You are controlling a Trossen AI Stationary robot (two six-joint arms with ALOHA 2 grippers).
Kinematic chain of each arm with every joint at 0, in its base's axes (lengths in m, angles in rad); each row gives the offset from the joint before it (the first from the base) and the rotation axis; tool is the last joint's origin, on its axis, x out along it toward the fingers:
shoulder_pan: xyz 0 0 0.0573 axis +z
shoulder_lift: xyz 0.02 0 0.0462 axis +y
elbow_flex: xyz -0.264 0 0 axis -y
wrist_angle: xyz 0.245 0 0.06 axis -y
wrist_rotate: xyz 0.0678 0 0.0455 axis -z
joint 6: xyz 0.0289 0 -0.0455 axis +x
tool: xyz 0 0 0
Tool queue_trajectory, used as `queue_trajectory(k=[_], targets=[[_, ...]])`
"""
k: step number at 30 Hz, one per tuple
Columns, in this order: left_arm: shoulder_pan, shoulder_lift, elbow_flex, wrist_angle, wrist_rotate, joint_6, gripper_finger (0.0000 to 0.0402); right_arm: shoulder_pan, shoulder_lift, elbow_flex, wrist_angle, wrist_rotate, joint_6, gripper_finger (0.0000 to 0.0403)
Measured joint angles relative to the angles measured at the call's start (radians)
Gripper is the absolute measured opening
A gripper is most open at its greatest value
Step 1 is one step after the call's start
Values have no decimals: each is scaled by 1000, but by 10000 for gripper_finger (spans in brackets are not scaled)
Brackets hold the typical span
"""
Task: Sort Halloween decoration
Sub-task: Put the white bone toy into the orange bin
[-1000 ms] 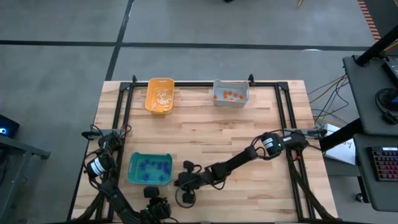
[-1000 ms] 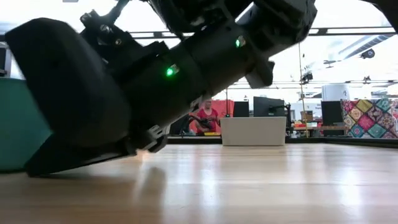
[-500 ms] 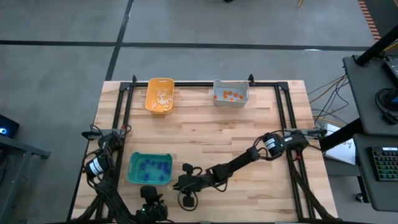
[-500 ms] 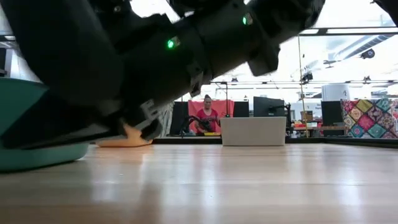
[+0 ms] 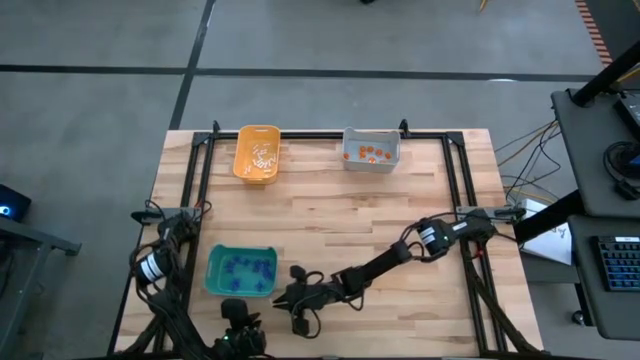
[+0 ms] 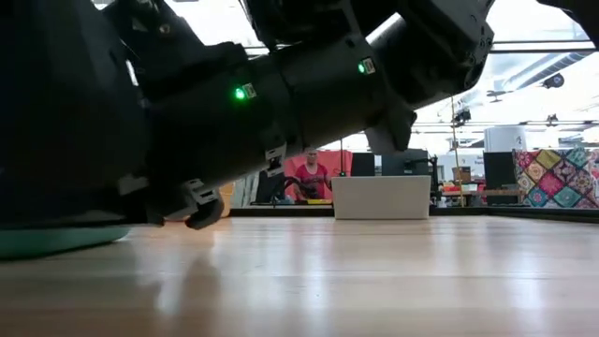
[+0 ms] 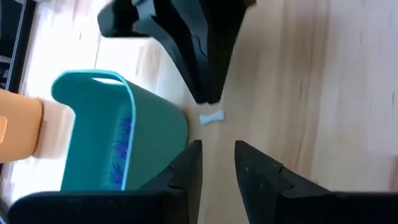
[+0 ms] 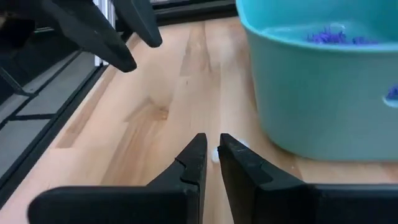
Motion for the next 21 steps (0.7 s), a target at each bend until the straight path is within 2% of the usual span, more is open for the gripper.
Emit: queue_trajectory(k=[10, 21], targets=[[-6, -54, 0, -14, -79, -36, 75, 5, 77, 98, 5, 0, -73, 38], [-6, -53, 0, -15, -82, -43, 75, 0, 85, 142, -120, 10, -87, 38]])
